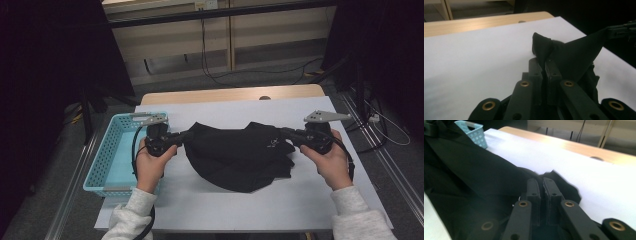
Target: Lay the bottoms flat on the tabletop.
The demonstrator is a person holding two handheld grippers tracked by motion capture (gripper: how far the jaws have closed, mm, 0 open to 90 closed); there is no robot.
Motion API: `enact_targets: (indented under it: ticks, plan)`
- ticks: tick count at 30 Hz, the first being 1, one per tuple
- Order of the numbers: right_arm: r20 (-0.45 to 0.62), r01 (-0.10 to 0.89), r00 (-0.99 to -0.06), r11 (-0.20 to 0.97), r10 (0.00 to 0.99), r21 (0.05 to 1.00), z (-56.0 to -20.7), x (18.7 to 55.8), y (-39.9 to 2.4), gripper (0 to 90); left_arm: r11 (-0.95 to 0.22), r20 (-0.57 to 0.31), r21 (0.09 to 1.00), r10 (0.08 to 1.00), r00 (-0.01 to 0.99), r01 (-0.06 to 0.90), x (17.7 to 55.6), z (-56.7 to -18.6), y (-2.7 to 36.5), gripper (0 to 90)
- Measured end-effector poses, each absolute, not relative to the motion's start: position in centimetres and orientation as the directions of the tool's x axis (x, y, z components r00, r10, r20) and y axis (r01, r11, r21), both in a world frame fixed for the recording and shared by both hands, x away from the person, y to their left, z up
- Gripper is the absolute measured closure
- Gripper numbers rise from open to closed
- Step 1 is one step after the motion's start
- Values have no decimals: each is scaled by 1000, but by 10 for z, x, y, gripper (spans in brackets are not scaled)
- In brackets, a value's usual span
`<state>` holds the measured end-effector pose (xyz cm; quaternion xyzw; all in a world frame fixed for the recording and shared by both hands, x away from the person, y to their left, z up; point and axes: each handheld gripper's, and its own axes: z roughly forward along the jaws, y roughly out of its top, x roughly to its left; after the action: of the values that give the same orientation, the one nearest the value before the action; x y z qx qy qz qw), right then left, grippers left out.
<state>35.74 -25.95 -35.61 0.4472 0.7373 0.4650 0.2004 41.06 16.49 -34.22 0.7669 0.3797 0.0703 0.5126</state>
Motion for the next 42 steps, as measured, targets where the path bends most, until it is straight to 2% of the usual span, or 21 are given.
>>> enact_targets:
  ticks: [8,21,23,29,33,37,42]
  plan:
    - [90,463,-508,184,856,867,-339,371,-262,850,-165,-284,845,668,687,509,428,-330,159,858]
    - [117,488,-540,197,833,850,-359,374,-251,849,-180,-263,837,695,669,517,430,-334,172,858]
    - [147,501,-545,180,826,847,-362,373,-248,850,-180,-262,837,698,667,517,429,-335,174,858]
    - [134,497,-567,207,813,843,-365,368,-239,849,-188,-254,838,697,671,512,425,-334,180,858]
    - [173,516,-564,181,808,838,-366,376,-240,850,-150,-297,830,696,654,537,436,-336,182,859]
    - [154,524,-563,207,812,826,-360,388,-238,851,-133,-322,818,700,637,560,455,-336,184,859]
    - [126,540,-525,215,842,814,-340,438,-232,855,-85,-324,820,746,582,566,500,-319,177,860]
